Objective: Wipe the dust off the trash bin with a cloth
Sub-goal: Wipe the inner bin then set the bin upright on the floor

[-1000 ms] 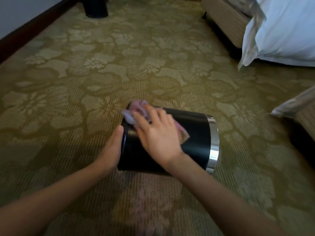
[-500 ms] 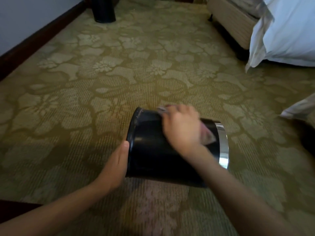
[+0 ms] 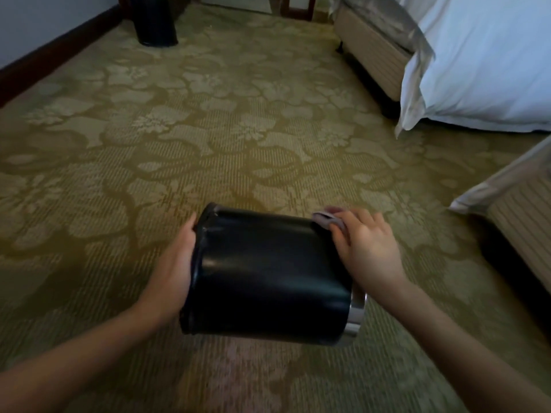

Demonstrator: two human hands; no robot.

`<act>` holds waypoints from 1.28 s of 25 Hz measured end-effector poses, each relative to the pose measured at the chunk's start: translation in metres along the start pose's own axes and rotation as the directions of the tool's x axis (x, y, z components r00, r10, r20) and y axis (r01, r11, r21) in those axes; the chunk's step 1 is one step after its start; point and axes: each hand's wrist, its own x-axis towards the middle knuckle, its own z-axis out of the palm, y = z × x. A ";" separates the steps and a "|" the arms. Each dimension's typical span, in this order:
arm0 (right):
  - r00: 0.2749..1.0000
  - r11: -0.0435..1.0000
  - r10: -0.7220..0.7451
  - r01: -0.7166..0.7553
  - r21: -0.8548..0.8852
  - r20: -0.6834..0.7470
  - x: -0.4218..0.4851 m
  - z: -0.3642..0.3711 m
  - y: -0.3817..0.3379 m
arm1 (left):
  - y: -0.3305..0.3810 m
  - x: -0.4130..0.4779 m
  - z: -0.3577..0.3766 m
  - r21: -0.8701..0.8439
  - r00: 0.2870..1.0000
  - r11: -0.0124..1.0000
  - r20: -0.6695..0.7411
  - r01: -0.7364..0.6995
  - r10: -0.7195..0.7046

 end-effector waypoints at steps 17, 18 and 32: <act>0.962 0.967 -0.244 0.233 0.099 0.125 0.011 0.010 -0.098 | -0.007 -0.019 0.006 -0.052 0.997 0.998 -0.069 -0.025 0.022; 0.976 0.986 -0.168 0.163 0.045 0.142 0.009 0.005 -0.066 | -0.006 -0.021 0.007 -0.054 0.998 0.998 -0.052 -0.021 0.018; 0.909 0.953 -0.253 0.177 0.245 0.331 0.030 0.011 -0.151 | -0.007 -0.040 0.008 -0.112 0.996 0.990 -0.052 -0.083 0.078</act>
